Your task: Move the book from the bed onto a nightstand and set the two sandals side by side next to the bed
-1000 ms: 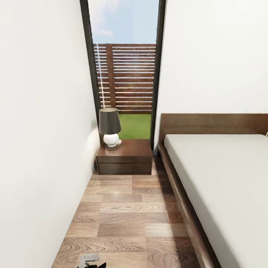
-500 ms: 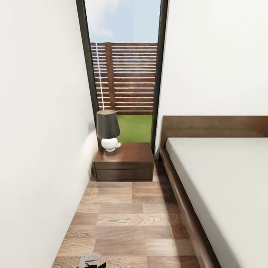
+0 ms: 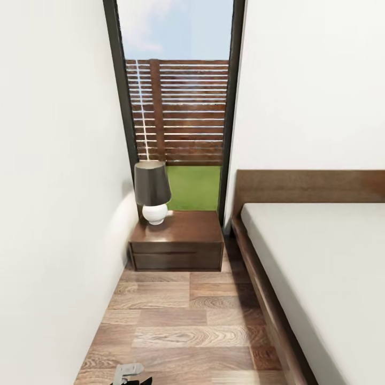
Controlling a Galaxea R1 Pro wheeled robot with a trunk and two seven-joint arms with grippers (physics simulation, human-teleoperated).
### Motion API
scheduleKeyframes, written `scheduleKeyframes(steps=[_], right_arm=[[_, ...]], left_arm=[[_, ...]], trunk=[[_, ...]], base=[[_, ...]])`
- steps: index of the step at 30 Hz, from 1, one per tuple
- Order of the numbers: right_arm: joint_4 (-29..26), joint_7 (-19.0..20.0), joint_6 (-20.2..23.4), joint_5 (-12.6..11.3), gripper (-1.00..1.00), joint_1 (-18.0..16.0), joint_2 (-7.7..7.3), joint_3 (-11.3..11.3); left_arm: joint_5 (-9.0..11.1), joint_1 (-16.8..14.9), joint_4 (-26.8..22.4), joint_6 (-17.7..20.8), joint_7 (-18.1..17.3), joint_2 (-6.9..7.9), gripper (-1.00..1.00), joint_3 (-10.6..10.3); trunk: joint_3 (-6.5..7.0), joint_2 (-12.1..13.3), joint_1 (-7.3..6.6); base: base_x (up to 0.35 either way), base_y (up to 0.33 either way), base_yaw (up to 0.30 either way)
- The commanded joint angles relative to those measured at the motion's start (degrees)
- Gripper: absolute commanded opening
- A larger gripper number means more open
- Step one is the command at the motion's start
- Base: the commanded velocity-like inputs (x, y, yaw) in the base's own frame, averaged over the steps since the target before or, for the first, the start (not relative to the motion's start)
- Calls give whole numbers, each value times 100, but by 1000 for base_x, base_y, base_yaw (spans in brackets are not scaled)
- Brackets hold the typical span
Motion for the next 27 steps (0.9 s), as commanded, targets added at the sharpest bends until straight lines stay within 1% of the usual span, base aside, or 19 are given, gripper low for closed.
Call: scheduleKeyframes(steps=[1, 15, 27], right_arm=[[28, 46, -29, -52, 100, -10, -6, -12], [28, 71, -29, -56, 100, -10, -9, -13], [28, 44, -29, -58, 100, -10, -9, -15]], left_arm=[[52, -5, 7, -25, -7, 6, 100, -48], [52, -5, 7, -25, -13, 7, 100, -48], [52, -5, 7, -25, -14, 7, 100, -48]], trunk=[[-5, -2, 1], [-5, -2, 1], [210, 479, -262]], base=[[61, 0, 0], [8, 0, 0], [0, 0, 0]])
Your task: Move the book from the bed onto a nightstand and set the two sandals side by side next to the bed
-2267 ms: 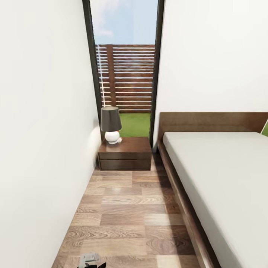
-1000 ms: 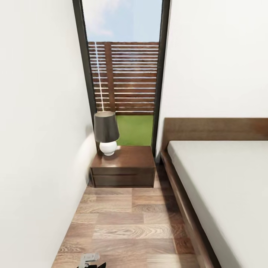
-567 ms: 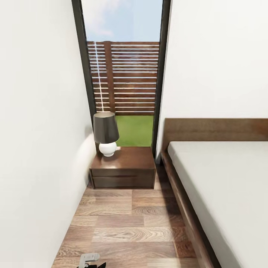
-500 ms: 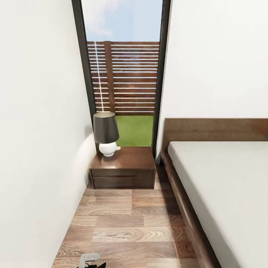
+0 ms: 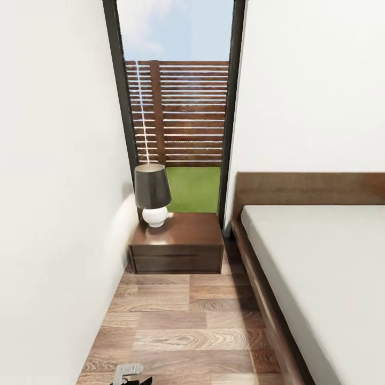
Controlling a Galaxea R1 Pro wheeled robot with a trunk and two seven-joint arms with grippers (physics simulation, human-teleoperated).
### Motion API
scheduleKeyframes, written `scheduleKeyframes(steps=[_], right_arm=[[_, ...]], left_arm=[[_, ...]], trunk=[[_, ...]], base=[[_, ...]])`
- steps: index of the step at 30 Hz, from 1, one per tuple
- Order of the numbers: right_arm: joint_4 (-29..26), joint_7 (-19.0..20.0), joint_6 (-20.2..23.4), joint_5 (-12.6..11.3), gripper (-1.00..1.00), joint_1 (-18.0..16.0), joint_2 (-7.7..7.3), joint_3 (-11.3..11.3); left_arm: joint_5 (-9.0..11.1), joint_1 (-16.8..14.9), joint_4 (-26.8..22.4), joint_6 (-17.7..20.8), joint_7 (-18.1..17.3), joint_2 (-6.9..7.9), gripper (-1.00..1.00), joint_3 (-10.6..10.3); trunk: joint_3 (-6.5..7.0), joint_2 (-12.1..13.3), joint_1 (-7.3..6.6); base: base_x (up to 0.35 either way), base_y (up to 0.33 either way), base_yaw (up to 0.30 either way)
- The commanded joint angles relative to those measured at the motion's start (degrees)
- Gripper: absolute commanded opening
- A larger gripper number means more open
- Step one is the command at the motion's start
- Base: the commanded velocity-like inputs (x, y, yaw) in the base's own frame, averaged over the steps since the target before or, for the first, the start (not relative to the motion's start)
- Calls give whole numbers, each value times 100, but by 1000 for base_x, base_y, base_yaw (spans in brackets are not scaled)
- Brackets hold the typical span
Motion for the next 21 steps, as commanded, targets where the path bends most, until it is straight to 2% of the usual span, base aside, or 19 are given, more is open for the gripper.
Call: scheduleKeyframes(steps=[1, 21], right_arm=[[28, 33, -29, -50, 100, -10, -2, -13], [28, 25, -29, -43, 100, -10, 4, -13]], left_arm=[[52, -4, 7, -25, -5, 5, 100, -48], [46, -3, 7, -25, -5, 5, 100, -48]], trunk=[[13, 39, -23], [372, 841, -463]], base=[[0, 0, 0], [0, 0, 0]])
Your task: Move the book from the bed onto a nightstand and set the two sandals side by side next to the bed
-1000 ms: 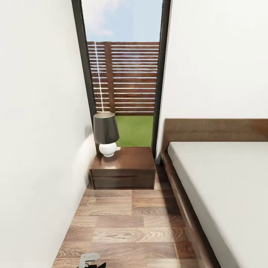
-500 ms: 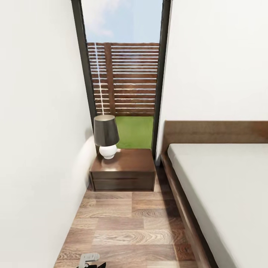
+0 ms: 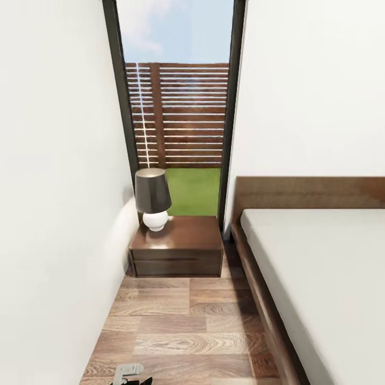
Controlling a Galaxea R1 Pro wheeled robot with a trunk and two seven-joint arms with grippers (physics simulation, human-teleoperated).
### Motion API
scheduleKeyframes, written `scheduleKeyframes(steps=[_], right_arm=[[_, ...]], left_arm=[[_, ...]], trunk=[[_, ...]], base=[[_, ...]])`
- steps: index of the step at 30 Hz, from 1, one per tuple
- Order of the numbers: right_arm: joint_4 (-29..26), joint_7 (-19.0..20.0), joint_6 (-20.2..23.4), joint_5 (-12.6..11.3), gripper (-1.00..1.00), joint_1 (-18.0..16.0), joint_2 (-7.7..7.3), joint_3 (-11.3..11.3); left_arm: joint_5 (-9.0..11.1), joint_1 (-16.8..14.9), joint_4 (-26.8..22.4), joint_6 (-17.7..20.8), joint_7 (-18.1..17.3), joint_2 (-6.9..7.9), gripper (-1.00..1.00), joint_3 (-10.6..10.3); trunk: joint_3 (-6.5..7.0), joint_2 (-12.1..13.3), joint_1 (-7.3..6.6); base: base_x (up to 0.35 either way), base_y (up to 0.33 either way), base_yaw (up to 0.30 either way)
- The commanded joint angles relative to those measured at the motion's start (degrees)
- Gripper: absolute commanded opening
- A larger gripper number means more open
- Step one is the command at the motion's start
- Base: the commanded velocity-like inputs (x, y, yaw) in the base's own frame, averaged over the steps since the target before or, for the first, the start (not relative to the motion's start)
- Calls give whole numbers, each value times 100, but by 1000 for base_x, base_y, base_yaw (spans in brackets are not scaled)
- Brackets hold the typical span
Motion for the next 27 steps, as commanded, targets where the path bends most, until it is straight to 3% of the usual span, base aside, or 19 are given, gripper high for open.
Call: scheduleKeyframes(steps=[1, 12, 16, 27], right_arm=[[28, 32, -29, -49, 100, -10, -2, -14], [28, 24, -29, -51, 100, -10, 1, -14], [28, 25, -29, -49, 100, -10, 1, -14], [49, 24, -29, -57, 100, -10, 1, -14]], left_arm=[[54, -5, 7, -25, -5, 5, 100, -48], [64, 0, 19, -25, 0, -21, 100, -54], [67, 8, 94, -25, 3, -48, 100, -50], [65, 12, 1130, -30, 4, -53, 100, -48]], trunk=[[13, 39, -23], [49, 119, -67], [121, 279, -155], [318, 721, -397]], base=[[0, 0, 0], [0, 0, 0], [0, 0, 0], [0, 0, 0]])
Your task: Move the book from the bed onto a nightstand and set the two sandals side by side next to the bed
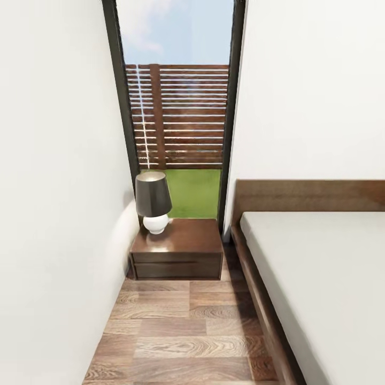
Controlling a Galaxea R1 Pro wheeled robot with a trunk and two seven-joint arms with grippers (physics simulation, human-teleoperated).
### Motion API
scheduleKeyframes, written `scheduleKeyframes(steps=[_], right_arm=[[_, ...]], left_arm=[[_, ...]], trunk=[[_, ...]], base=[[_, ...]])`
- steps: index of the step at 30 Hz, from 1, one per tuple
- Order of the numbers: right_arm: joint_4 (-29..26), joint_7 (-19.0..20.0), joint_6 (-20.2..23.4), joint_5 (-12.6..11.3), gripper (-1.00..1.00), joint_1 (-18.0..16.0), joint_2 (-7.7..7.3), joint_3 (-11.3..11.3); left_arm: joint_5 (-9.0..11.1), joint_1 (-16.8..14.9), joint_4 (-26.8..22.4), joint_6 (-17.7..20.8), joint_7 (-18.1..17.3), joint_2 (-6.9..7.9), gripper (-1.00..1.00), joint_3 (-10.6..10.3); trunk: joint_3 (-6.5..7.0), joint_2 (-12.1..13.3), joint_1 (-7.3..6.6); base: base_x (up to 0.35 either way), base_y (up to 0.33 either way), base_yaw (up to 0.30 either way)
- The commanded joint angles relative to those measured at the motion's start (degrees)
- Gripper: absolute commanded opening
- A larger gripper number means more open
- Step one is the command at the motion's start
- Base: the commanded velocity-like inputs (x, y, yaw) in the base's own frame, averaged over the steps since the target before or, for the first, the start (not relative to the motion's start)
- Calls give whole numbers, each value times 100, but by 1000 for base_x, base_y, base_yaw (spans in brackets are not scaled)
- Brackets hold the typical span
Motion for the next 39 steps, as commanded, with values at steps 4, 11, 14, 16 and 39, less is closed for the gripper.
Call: scheduleKeyframes(steps=[4, 11, 14, 16, 39], right_arm=[[27, 33, -29, -51, 100, -10, -2, -9], [25, 33, -29, -51, 100, -10, -2, -13], [25, 33, -29, -51, 100, -10, -2, -13], [25, 33, -29, -51, 100, -10, -2, -14], [25, 33, -29, -53, 100, -10, -3, -14]], left_arm=[[45, 0, 247, -26, -14, 5, 100, -47], [29, 4, 273, -26, 22, 14, 100, -47], [29, 4, 275, -26, 244, 22, 100, -47], [33, 4, 276, -26, 582, 17, 100, -48], [44, 4, 276, -26, 863, 18, 100, -47]], trunk=[[67, 159, -89], [193, 440, -243], [247, 560, -309], [282, 640, -352], [695, 1563, -858]], base=[[0, 0, 0], [0, 0, 0], [0, 0, 0], [0, 0, 0], [0, 0, 0]])
